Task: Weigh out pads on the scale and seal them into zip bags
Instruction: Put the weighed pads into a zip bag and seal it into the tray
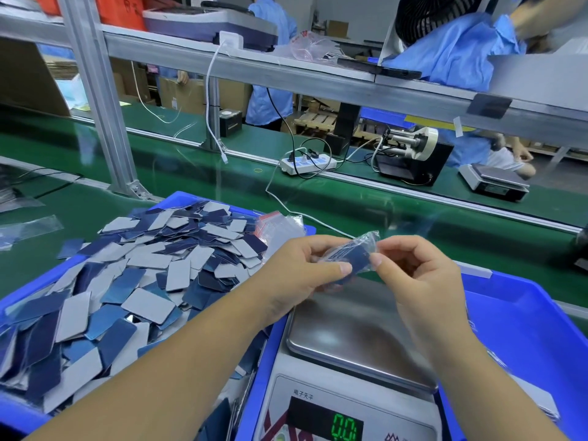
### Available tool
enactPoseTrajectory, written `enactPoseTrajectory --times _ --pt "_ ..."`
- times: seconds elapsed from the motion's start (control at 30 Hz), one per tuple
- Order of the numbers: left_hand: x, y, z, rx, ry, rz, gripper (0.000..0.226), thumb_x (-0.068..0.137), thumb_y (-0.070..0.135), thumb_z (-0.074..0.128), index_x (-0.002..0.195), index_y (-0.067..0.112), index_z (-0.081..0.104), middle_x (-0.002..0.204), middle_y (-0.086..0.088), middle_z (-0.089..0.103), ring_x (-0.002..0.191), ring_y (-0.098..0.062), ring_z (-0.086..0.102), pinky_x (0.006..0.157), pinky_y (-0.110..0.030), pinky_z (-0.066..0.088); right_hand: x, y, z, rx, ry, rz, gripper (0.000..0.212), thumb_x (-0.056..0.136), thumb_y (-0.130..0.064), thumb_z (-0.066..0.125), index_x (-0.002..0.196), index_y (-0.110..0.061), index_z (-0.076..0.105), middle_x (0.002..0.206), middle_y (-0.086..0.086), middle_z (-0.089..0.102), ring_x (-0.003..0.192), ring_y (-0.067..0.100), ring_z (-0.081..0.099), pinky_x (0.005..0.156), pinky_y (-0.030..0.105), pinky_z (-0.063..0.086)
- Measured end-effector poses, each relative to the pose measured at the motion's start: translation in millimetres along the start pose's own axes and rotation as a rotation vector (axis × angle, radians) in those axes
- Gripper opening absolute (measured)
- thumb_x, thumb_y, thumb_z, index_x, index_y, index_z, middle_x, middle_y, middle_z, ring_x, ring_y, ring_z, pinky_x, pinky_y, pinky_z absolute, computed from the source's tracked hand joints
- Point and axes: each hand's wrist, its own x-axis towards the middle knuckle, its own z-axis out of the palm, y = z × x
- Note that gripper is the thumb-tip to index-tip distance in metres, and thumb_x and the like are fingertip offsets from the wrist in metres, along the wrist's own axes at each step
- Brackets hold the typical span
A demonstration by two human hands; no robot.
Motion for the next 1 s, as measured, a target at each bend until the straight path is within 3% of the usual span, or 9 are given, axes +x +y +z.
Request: enactPoseTrajectory --times 0.1,0.17,0.27,0.47,0.53,0.63,0.77,0.9,1.0 --pt "1.7 -6.9 3.3 0.295 0.030 0.042 0.035 0.075 0.018 0.068 0.092 0.048 0.074 0.094 0.001 0.077 0.090 -0.010 0.071 0.089 -0.034 0.059 -2.4 0.3 0.9 -0.183 -0.036 -0.117 0.029 0.080 -0.012 0.079 0.088 -0.038 0.069 0.082 -0.007 0.071 0.070 0.019 0.061 0.066 0.031 0.051" --pt "2.1 -9.4 4.7 0.321 0.035 0.050 0.034 0.075 0.019 0.067 0.087 0.050 0.072 0.090 0.005 0.077 0.088 -0.008 0.072 0.087 -0.033 0.059 -1.6 0.3 0.8 -0.244 -0.048 -0.145 0.025 0.077 -0.022 0.075 0.090 -0.042 0.067 0.081 -0.010 0.066 0.071 0.015 0.057 0.066 0.027 0.048" --pt "3.5 -8.2 0.9 0.274 0.071 0.045 0.031 0.075 0.016 0.066 0.085 0.046 0.072 0.091 0.002 0.078 0.086 -0.012 0.072 0.081 -0.033 0.060 1.6 1.3 -2.8 -0.169 -0.077 -0.019 0.025 0.077 -0.026 0.075 0.095 -0.041 0.067 0.082 -0.011 0.060 0.074 0.012 0.056 0.070 0.024 0.047" --pt "2.6 -9.8 -0.3 0.235 0.045 0.007 0.019 0.076 0.015 0.066 0.091 0.025 0.069 0.097 -0.010 0.076 0.087 -0.018 0.070 0.084 -0.044 0.058 4.6 0.8 -4.4 -0.065 -0.080 0.029 0.030 0.084 0.004 0.073 0.078 -0.025 0.070 0.074 -0.008 0.071 0.067 0.004 0.062 0.065 0.014 0.050" --pt "2.8 -9.0 0.0 0.224 0.042 -0.007 0.014 0.078 0.020 0.066 0.091 0.023 0.070 0.099 -0.009 0.077 0.087 -0.015 0.068 0.084 -0.036 0.056 5.3 1.4 -4.7 -0.008 -0.066 0.045 0.032 0.084 0.006 0.072 0.078 -0.025 0.068 0.073 -0.007 0.069 0.068 0.007 0.061 0.065 0.018 0.050" --pt "3.4 -6.9 -0.1 0.160 0.086 -0.040 0.007 0.082 0.023 0.070 0.081 0.025 0.076 0.102 -0.017 0.074 0.087 -0.019 0.067 0.086 -0.036 0.057 6.3 4.1 -6.8 0.021 -0.047 0.067 0.033 0.085 0.009 0.069 0.078 -0.023 0.064 0.071 -0.006 0.065 0.068 0.011 0.057 0.065 0.025 0.048" --pt "4.1 -7.0 -1.6 0.128 0.149 -0.031 0.025 0.089 0.009 0.073 0.072 0.027 0.077 0.098 -0.019 0.074 0.084 -0.017 0.070 0.071 -0.026 0.059 6.3 6.7 -7.0 0.001 -0.092 0.072 0.036 0.085 0.010 0.066 0.077 -0.025 0.063 0.070 -0.008 0.064 0.067 0.009 0.055 0.065 0.023 0.046" --pt "2.4 -2.2 -1.0 0.082 0.161 -0.053 0.028 0.088 0.005 0.074 0.069 0.026 0.075 0.096 -0.025 0.071 0.083 -0.024 0.071 0.078 -0.041 0.062 5.7 8.3 -6.7 0.026 -0.136 0.077 0.033 0.086 0.008 0.068 0.082 -0.025 0.065 0.075 -0.007 0.066 0.072 0.010 0.058 0.068 0.022 0.049" --pt "0.8 -0.8 -1.3 0.068 0.137 -0.051 0.028 0.088 0.004 0.073 0.070 0.025 0.073 0.089 -0.019 0.071 0.081 -0.025 0.070 0.079 -0.043 0.062 4.0 8.7 -4.8 0.022 -0.176 0.069 0.029 0.084 0.002 0.071 0.084 -0.027 0.066 0.077 -0.005 0.068 0.073 0.011 0.061 0.069 0.020 0.051"
